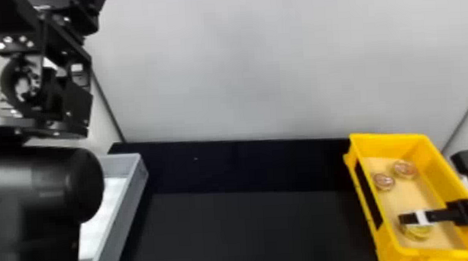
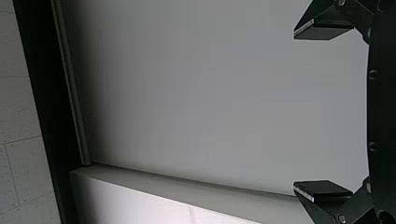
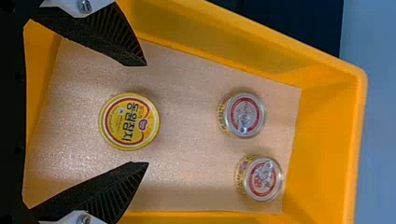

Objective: Pick up the round yellow can and place it in the yellow rectangular box

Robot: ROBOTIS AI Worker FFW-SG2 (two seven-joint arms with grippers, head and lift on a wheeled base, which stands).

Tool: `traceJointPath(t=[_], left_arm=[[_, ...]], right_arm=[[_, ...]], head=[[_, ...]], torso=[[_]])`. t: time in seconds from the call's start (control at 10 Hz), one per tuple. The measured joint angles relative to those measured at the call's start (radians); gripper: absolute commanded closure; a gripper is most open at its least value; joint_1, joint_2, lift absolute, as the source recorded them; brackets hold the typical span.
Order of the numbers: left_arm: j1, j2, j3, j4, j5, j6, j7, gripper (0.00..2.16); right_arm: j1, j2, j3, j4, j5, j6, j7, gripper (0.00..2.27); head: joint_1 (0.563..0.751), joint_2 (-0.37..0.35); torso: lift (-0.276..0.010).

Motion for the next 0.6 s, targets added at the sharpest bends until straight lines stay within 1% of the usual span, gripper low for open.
traceJointPath(t=[0.1,0.3,0.4,0.6], left_arm=[[0.000,0.000,0.001,0.000,0.000,0.000,0.000,0.14],[0.003,0.000,0.004,-0.002,0.000,0.001,0.000,0.14],[0.004,0.000,0.006,-0.003,0.000,0.003,0.000,0.14],[0.010,0.000,0.010,-0.007,0.000,0.004,0.000,0.14]], right_arm=[[0.010,-0.001,0.008,-0.063,0.000,0.023,0.017,0.00],[0.044,0.002,0.032,-0.307,0.004,0.121,0.026,0.06],[0.055,0.004,0.056,-0.469,0.019,0.219,0.029,0.07],[0.061,0.010,0.109,-0.740,0.085,0.403,0.045,0.07]], head=[[0.663,0.054],[0.663,0.054],[0.663,0.054],[0.663,0.054]], torso=[[-0.005],[-0.005],[-0.005],[-0.005]])
